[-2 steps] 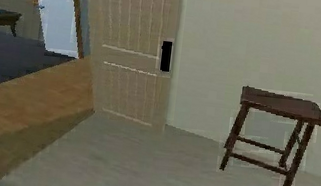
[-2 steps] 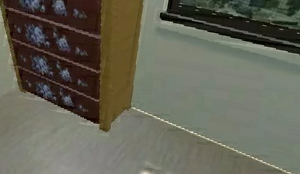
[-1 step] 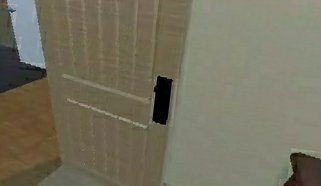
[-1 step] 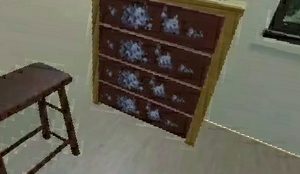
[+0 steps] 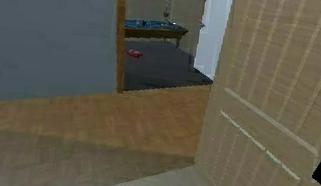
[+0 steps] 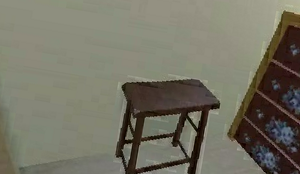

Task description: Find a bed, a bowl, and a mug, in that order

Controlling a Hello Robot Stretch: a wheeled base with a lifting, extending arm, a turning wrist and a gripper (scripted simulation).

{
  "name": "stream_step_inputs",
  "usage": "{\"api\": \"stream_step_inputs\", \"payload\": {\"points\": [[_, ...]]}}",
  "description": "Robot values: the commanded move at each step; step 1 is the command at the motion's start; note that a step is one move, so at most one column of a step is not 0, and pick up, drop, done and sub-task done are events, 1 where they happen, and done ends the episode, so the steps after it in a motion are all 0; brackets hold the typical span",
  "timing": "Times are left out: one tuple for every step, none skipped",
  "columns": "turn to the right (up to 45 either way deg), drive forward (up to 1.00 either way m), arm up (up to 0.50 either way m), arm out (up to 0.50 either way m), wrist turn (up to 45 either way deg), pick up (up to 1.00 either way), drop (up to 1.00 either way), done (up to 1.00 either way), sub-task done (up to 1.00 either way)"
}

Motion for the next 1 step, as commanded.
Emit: {"api": "stream_step_inputs", "payload": {"points": [[-9.0,0.00,0.00,0.00,0.0,0.00,0.00,0.00,0.00]]}}
